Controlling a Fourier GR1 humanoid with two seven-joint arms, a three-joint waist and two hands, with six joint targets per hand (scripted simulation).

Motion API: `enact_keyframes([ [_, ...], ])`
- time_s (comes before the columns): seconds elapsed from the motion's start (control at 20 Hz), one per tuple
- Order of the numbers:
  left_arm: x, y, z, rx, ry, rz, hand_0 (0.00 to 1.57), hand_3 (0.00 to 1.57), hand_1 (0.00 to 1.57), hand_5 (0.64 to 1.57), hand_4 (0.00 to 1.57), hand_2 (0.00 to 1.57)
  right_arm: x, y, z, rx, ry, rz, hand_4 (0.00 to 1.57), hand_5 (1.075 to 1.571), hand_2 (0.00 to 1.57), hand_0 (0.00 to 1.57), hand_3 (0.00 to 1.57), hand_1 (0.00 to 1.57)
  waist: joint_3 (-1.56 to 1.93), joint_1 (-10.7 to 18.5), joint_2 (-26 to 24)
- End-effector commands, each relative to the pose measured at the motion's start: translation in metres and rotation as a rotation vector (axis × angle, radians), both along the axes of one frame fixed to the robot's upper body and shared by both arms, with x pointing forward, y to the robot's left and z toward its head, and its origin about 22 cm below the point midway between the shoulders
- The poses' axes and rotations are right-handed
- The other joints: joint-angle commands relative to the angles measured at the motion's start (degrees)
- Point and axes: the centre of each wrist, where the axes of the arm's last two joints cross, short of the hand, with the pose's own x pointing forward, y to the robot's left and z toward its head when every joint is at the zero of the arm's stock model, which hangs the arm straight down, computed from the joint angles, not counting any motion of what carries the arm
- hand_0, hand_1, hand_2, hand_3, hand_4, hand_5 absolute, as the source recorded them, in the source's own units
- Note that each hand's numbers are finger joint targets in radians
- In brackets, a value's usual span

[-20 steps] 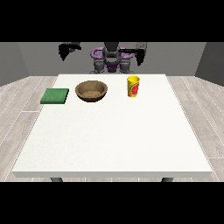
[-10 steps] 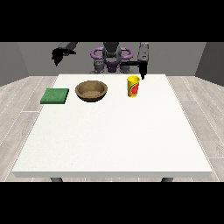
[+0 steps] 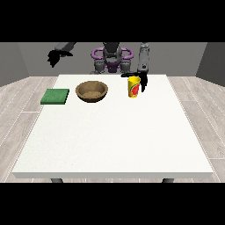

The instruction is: Pick the cup and pour the ball into the bowl, then pick the bowl and place it on the pad

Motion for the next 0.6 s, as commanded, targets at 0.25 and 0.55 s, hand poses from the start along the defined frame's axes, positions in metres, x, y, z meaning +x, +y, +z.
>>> enact_keyframes([
  [0.25,0.001,-0.017,-0.03,0.193,-0.024,0.139,1.3,1.57,1.3,1.561,1.15,1.57,0.003,-0.032,0.013,0.004,-0.066,0.036,0.22,1.57,0.0,0.0,0.0,0.0,0.0,-4.0,4.8],
  [0.55,0.01,0.002,-0.024,0.294,0.101,0.143,1.3,1.57,1.3,1.554,1.22,1.57,-0.011,-0.06,0.007,0.037,0.062,0.01,0.36,1.57,0.0,0.0,0.0,0.0,0.02,-2.7,-2.9],
])
